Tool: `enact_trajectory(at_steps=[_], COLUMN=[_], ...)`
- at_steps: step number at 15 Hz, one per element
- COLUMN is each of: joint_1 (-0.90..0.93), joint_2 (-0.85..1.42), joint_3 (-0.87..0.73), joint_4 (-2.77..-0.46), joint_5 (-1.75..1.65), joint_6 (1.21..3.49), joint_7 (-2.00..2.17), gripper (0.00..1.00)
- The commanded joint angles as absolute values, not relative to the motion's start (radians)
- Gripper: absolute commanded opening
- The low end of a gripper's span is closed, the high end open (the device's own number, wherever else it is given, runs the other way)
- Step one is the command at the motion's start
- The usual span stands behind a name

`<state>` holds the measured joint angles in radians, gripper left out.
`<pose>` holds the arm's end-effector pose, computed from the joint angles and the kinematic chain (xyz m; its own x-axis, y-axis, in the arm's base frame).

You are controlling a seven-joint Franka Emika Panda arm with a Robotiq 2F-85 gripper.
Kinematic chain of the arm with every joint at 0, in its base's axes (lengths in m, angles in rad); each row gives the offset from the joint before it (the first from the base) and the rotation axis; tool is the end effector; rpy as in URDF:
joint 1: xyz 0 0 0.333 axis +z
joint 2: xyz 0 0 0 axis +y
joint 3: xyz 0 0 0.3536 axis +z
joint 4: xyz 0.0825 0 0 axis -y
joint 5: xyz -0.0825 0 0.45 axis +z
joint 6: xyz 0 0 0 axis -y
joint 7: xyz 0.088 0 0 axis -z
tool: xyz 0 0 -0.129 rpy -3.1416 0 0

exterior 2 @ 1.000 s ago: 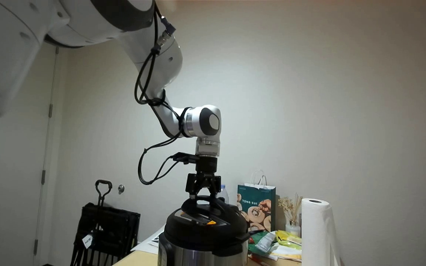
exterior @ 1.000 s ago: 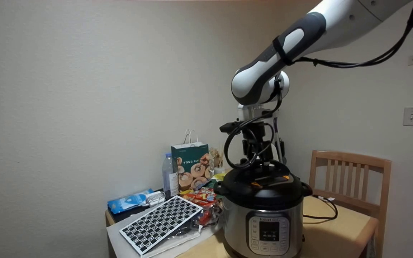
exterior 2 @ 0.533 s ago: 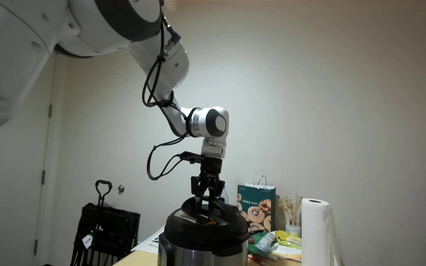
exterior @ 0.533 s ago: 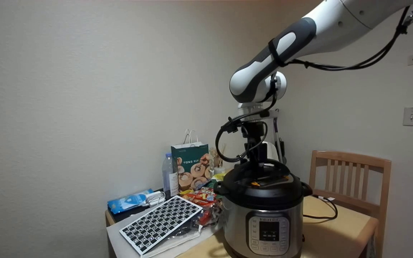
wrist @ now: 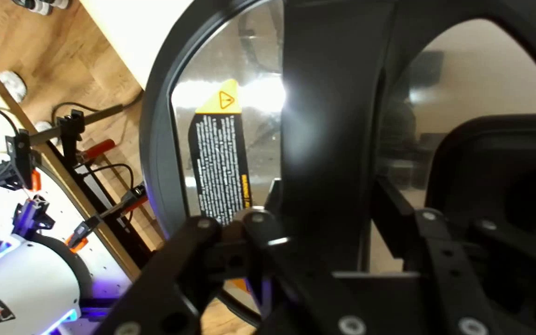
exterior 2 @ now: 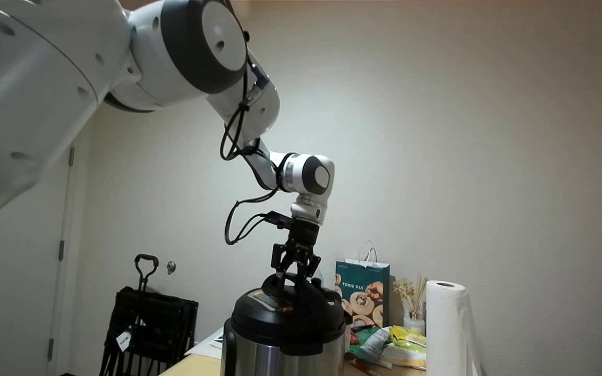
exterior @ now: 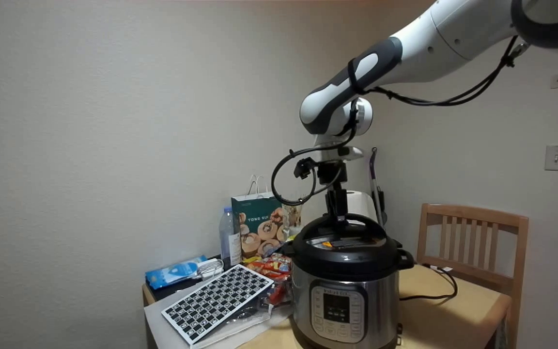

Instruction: Turn the lid of the cooker clockwise

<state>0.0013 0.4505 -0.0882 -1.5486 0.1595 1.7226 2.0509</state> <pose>0.7211 -0.0373 0.3571 -0.5684 -0.8222 0.0311 -0.7819 0.5515 0.2906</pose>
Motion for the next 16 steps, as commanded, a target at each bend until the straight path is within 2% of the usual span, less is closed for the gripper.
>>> enact_trajectory(at_steps=[1,8,16], joint_1=[-0.018,-0.031,0.004], joint_2=[0.623,0.706,0.619], joint_3=[-0.087,-0.064,-0.065], joint_4=[-1.36,-1.186,-1.253], joint_5=[0.226,0.26,0.153], joint_6=[1.6,1.502,1.504], joint_7=[2.166,2.282,2.169], gripper=[0.23,0.23,0.23])
